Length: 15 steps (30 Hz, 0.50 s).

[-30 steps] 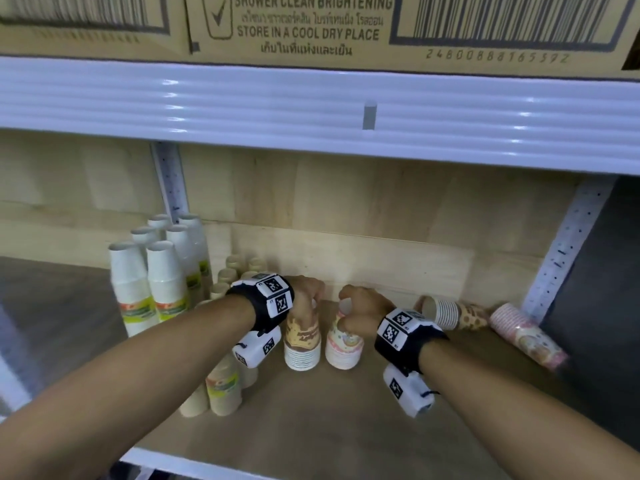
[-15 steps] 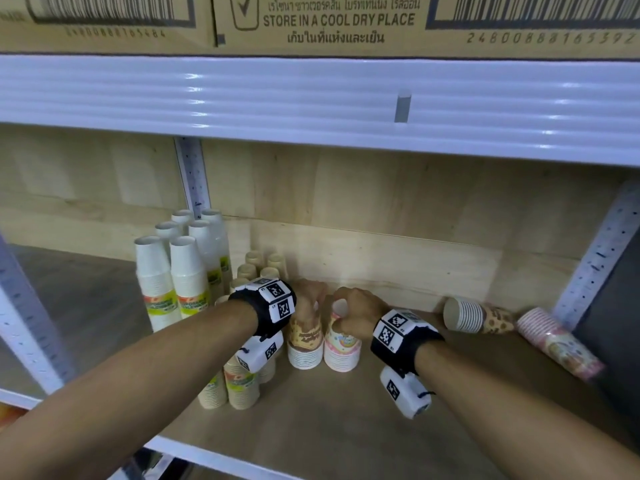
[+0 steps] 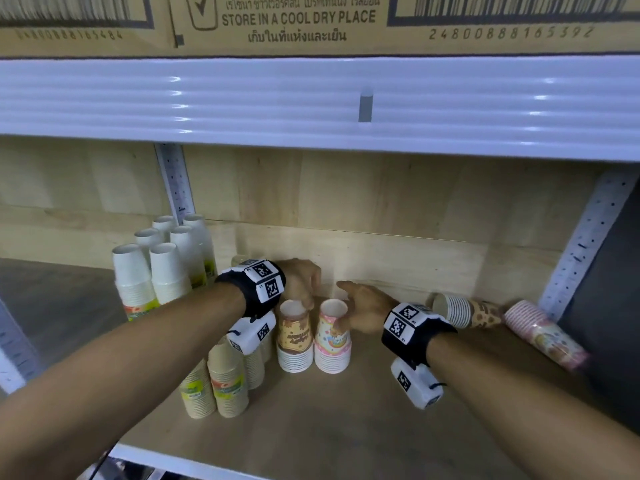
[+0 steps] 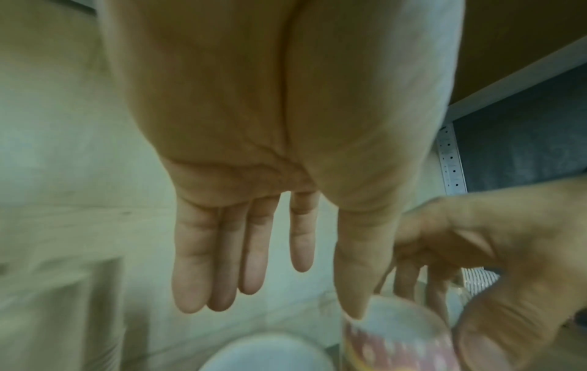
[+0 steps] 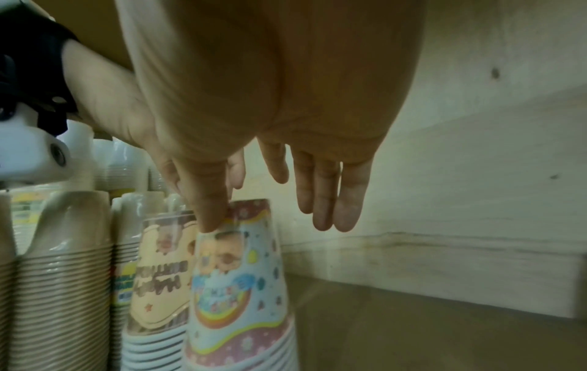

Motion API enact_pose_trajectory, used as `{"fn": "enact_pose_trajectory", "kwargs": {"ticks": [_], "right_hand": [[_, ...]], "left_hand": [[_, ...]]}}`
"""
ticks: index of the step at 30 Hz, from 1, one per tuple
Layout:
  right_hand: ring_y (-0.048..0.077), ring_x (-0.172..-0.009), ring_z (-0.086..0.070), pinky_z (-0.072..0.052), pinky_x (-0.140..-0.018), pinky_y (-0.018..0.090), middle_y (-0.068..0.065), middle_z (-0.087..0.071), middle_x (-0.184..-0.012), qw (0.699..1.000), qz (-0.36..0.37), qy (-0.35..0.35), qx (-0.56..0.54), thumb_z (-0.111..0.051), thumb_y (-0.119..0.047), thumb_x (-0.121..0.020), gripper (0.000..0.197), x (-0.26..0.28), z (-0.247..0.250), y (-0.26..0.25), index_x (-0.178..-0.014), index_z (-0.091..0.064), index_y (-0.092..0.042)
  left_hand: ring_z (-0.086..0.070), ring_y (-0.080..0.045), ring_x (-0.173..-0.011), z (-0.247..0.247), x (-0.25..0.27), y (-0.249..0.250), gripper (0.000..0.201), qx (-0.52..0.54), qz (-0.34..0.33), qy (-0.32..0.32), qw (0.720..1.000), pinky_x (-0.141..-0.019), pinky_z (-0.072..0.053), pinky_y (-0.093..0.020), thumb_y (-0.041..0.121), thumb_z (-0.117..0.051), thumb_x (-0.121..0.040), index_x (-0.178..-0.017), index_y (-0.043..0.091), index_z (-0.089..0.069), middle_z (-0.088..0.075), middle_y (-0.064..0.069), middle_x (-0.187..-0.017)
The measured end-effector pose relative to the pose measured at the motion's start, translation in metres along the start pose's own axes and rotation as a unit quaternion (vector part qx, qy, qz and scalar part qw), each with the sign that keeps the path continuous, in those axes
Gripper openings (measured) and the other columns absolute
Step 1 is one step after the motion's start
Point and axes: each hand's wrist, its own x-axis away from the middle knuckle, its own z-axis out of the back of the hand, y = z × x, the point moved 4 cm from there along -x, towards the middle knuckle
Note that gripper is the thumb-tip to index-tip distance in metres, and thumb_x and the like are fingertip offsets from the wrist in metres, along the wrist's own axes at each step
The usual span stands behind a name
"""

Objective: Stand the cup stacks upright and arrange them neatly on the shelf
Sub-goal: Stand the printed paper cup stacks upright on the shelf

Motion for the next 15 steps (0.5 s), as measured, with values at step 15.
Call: {"fn": "enact_pose_trajectory", "kwargs": {"ticks": [15], "right_hand": [[0.030, -0.124, -0.051, -0.045, -0.101, 0.043, 0.011, -0.046, -0.141, 0.965, -0.204, 0.160, 0.032, -0.067, -0.033, -0.083, 0.074, 0.061, 0.091, 0.189, -0.147, -0.032, -0.019]], "left_hand": [[-0.056, -0.019, -0.103, 0.013, -0.080, 0.138, 0.038, 0.011, -0.132, 0.029, 0.991, -0.088, -0.048, -0.032, 0.035, -0.067, -0.089, -0.123, 0.027, -0.053, -0.055, 0.001, -0.120]]}}
